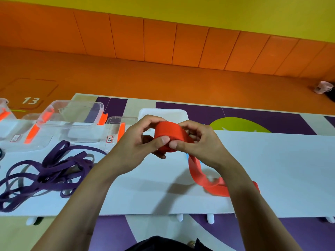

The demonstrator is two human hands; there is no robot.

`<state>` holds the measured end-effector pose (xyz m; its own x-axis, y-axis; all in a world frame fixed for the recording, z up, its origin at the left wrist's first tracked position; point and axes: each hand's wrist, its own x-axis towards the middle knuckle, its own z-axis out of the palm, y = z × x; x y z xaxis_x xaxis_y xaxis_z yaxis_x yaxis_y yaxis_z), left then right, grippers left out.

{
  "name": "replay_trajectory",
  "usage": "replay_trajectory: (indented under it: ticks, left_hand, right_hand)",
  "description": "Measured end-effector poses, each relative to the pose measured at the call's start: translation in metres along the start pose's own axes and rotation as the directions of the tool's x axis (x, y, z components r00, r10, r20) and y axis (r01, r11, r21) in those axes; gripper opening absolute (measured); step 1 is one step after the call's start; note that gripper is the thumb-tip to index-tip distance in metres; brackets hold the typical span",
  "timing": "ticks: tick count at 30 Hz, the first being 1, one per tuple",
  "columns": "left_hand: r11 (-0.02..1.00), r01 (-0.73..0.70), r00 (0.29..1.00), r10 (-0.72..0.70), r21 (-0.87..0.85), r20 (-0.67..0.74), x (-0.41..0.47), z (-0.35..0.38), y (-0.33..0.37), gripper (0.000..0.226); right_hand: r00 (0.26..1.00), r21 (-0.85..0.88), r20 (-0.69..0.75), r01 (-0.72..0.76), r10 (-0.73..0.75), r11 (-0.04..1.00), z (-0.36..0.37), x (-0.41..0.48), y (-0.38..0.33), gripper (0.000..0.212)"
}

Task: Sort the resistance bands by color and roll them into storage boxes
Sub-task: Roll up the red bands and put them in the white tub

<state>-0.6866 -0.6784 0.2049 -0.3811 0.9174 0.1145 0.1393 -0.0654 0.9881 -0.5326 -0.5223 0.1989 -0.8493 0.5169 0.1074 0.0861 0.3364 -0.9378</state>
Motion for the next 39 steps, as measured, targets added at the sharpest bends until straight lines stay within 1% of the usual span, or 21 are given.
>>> replay_trajectory:
  ticks: [3, 5, 7, 9, 11, 12, 13, 15, 16, 17, 18, 20, 22, 24, 26, 28, 30, 34, 36, 37, 39]
  left_hand:
    - [0.987, -0.003, 0.999, -0.003, -0.163, -0.036, 0.002, 0.005, -0.002, 0.038]
    - [0.970, -0.009, 0.999, -0.001, -0.244, -0.042, 0.002, 0.009, -0.004, 0.038]
    - [0.951, -0.017, 0.999, 0.002, -0.308, -0.048, 0.003, 0.014, -0.009, 0.037]
    - [0.937, 0.004, 0.999, -0.020, -0.350, -0.042, 0.002, 0.018, -0.013, 0.038]
    - [0.933, 0.063, 0.997, -0.074, -0.354, -0.017, 0.001, 0.019, -0.015, 0.038]
    - [0.942, 0.100, 0.994, -0.105, -0.320, 0.001, 0.001, 0.018, -0.015, 0.037]
    - [0.961, 0.134, 0.991, -0.134, -0.242, 0.016, 0.000, 0.015, -0.015, 0.035]
    - [0.986, 0.157, 0.988, -0.157, 0.052, 0.001, 0.001, 0.007, -0.015, 0.035]
    - [0.966, 0.146, 0.989, -0.145, 0.213, -0.020, 0.001, 0.004, -0.015, 0.040]
    - [0.938, 0.120, 0.993, -0.117, 0.325, -0.026, 0.002, 0.001, -0.015, 0.046]
    - [0.920, 0.088, 0.996, -0.090, 0.382, -0.013, 0.003, -0.001, -0.014, 0.052]
    - [0.914, 0.048, 0.997, -0.070, 0.403, 0.039, 0.003, -0.002, -0.011, 0.053]
    - [0.931, 0.057, 0.994, -0.086, 0.361, 0.066, 0.005, -0.003, -0.008, 0.046]
    - [0.959, 0.051, 0.995, -0.073, 0.279, 0.067, 0.005, -0.002, -0.009, 0.040]
    - [0.989, 0.047, 0.997, -0.054, 0.139, 0.046, 0.005, 0.000, -0.012, 0.037]
    - [0.998, 0.053, 0.999, -0.053, -0.018, 0.012, 0.004, 0.006, -0.015, 0.035]
    - [0.992, 0.056, 0.998, -0.058, -0.111, -0.020, 0.005, 0.012, -0.016, 0.033]
    - [0.976, 0.039, 0.995, -0.056, -0.214, -0.076, 0.006, 0.023, -0.019, 0.034]
    - [0.970, 0.044, 0.992, -0.071, -0.238, -0.106, 0.007, 0.026, -0.022, 0.036]
    - [0.968, 0.051, 0.990, -0.081, -0.245, -0.113, 0.007, 0.027, -0.024, 0.037]
    - [0.964, 0.067, 0.990, -0.098, -0.259, -0.106, 0.005, 0.028, -0.028, 0.041]
  right_hand:
    - [1.000, 0.065, 0.031, -0.008, 0.006, 0.998, -0.001, -0.002, 0.005, 0.026]
    - [1.000, 0.164, 0.026, -0.010, 0.005, 0.986, 0.000, -0.004, 0.008, 0.023]
    - [1.000, 0.214, 0.021, -0.014, 0.010, 0.977, 0.001, -0.004, 0.011, 0.023]
    - [1.000, 0.204, 0.003, -0.019, 0.019, 0.979, 0.002, -0.004, 0.013, 0.025]
    - [1.000, 0.139, -0.024, -0.014, 0.017, 0.990, 0.001, -0.005, 0.015, 0.027]
    - [0.999, 0.093, -0.030, -0.015, 0.018, 0.996, -0.001, -0.006, 0.016, 0.029]
    - [0.999, 0.048, -0.030, -0.024, 0.025, 0.999, -0.003, -0.007, 0.017, 0.030]
    - [0.998, -0.064, -0.015, -0.060, 0.059, 0.996, -0.008, -0.009, 0.018, 0.032]
    - [0.997, -0.139, -0.003, -0.078, 0.078, 0.987, -0.009, -0.009, 0.017, 0.033]
    - [0.995, -0.207, 0.011, -0.092, 0.096, 0.974, -0.009, -0.008, 0.016, 0.033]
    - [0.994, -0.251, 0.021, -0.102, 0.110, 0.963, -0.008, -0.007, 0.015, 0.034]
    - [0.993, -0.280, 0.035, -0.101, 0.116, 0.955, -0.005, -0.006, 0.011, 0.037]
    - [0.994, -0.284, 0.029, -0.093, 0.106, 0.954, -0.004, -0.005, 0.009, 0.040]
    - [0.996, -0.251, 0.015, -0.077, 0.083, 0.965, -0.005, -0.005, 0.009, 0.041]
    - [0.999, -0.145, -0.005, -0.051, 0.050, 0.988, -0.005, -0.006, 0.009, 0.037]
    - [1.000, -0.013, -0.008, -0.023, 0.023, 1.000, -0.004, -0.006, 0.009, 0.033]
    - [1.000, 0.073, -0.008, -0.008, 0.009, 0.997, -0.003, -0.006, 0.010, 0.033]
    - [1.000, 0.261, 0.011, -0.031, 0.030, 0.965, -0.005, -0.006, 0.020, 0.034]
    - [0.998, 0.330, 0.033, -0.061, 0.053, 0.942, -0.007, -0.006, 0.025, 0.039]
    - [0.997, 0.333, 0.046, -0.075, 0.063, 0.940, -0.009, -0.005, 0.027, 0.041]
    - [0.995, 0.276, 0.071, -0.093, 0.076, 0.957, -0.013, -0.002, 0.028, 0.042]
